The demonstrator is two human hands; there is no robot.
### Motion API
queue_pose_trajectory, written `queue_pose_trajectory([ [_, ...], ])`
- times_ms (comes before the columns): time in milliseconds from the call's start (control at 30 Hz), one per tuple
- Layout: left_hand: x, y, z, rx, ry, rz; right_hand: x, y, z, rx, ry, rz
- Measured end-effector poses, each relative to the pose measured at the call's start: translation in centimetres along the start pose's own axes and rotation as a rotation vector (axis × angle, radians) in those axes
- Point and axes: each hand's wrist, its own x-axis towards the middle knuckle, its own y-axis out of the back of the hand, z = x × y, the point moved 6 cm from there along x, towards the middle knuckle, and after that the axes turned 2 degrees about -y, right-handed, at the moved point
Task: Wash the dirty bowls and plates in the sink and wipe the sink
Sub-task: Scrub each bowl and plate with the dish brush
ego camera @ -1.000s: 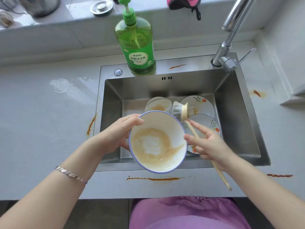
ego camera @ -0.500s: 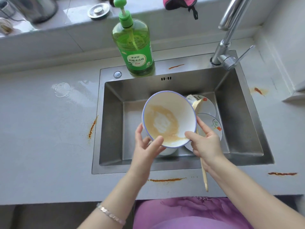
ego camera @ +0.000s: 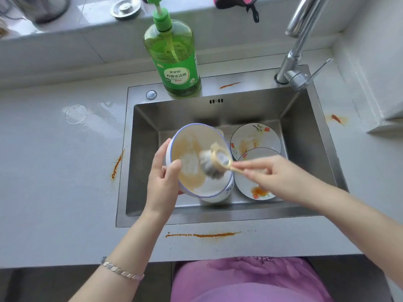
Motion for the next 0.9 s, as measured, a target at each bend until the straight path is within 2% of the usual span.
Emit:
queue_pose_trajectory([
  [67, 0.2, 0.0, -0.2, 0.086, -0.010, -0.026, 0.2, -1.8, 0.4, -0.138, -0.061, -0.148],
  [200, -0.1, -0.9, -0.1, 0.133, -0.039, -0.123, 0.4, -4.2, 1.1, 0.160, -0.251, -0.414],
  [300, -0.3, -0.5, -0.1, 0.139, 0.017, -0.181, 0.2, -3.5, 2.6, 0.067, -0.338, -0.549],
  [367, -0.6, -0.4, -0.6, 0.204, 0.081, -0.248, 0.4, -2.5, 3.6, -0.111, -0.364, -0.548],
  [467, -1.3, -1.3, -1.6, 0.310, 0.170, -0.327, 0.8, -2.2, 3.7, -0.319, -0.308, -0.505],
  [633, -1.1, -1.9, -1.8, 0.310, 0.165, -0.268, 0.8, -4.6, 3.5, -0.091, -0.310, -0.577],
  [800, -1.1, -1.5, -1.8, 0.321, 0.219, -0.298, 1.0, -3.4, 5.1, -0.260, -0.328, -0.534],
  [900, -1.2, -2.1, -1.8, 0.320, 0.243, -0.279, 1.1, -4.9, 4.2, -0.113, -0.334, -0.581],
])
